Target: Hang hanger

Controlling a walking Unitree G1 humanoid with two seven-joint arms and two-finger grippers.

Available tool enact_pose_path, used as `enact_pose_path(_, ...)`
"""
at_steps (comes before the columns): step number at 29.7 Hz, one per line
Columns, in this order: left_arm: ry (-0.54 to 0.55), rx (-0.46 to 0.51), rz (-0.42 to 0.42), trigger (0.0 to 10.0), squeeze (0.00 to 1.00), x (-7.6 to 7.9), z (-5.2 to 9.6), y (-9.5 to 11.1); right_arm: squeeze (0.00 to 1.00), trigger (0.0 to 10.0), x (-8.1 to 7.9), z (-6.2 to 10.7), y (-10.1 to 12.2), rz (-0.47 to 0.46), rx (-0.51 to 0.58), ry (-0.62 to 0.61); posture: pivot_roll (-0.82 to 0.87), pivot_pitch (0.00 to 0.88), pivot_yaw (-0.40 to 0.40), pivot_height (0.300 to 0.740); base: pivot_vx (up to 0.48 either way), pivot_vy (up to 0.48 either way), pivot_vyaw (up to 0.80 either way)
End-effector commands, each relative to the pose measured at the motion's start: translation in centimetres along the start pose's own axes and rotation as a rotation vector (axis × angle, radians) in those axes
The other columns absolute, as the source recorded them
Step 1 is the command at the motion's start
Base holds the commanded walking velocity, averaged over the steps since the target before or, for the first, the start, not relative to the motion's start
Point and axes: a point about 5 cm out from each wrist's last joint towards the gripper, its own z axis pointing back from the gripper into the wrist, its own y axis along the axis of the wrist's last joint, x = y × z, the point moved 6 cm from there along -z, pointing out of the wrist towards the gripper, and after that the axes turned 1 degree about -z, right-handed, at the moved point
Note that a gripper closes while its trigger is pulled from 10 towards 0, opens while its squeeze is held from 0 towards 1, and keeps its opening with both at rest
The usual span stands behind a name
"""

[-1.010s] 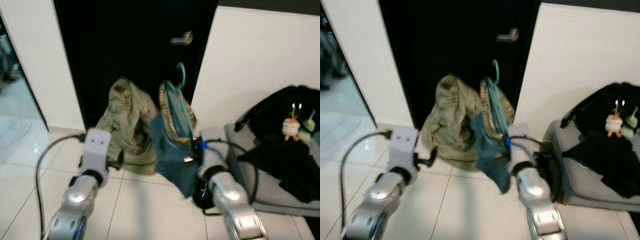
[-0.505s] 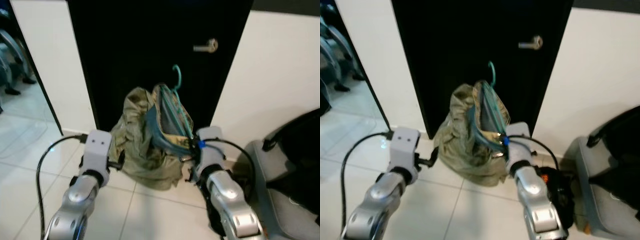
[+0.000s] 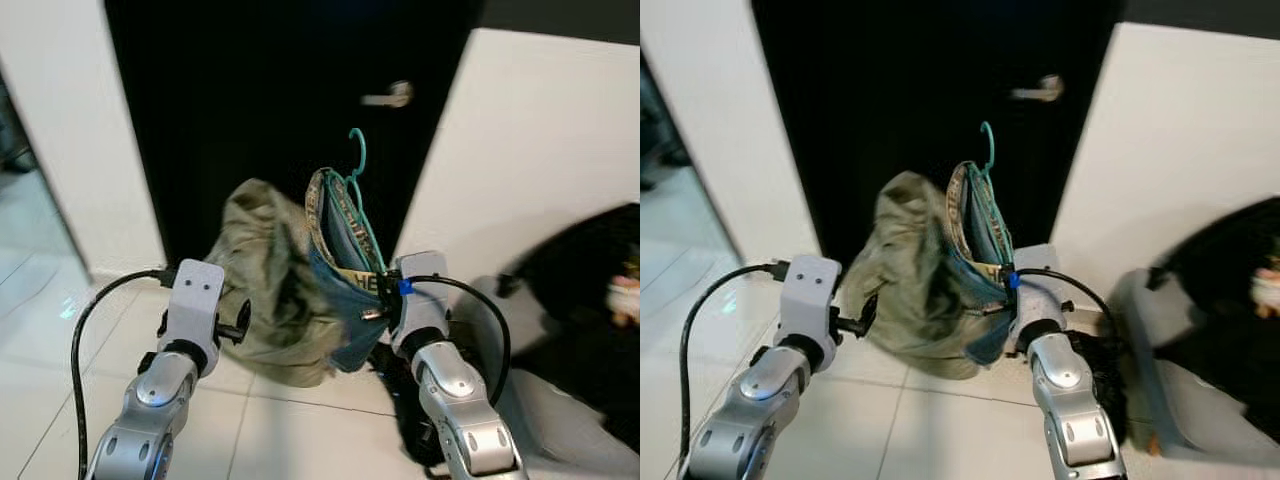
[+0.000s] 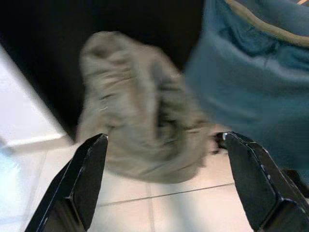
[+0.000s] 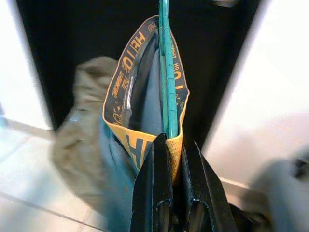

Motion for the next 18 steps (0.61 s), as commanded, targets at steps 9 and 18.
enact_pose_path(9, -0.008, -0.028, -0.002, 10.0, 0.0, 0.32, 0.25, -0.67, 0.0, 10.0, 0.18, 0.19, -0.1, -0.011, -0.002, -0.004, -0.05, 0.201, -0.071, 0.74, 0.0, 0.0, -0.8)
enact_pose_path(18, -0.004, -0.033, 0.001, 10.0, 0.0, 0.29, 0.19, -0.82, 0.0, 10.0, 0.11, 0.21, -0.14, -0.007, -0.003, 0.0, -0.05, 0.2, -0.071, 0.74, 0.0, 0.0, -0.8)
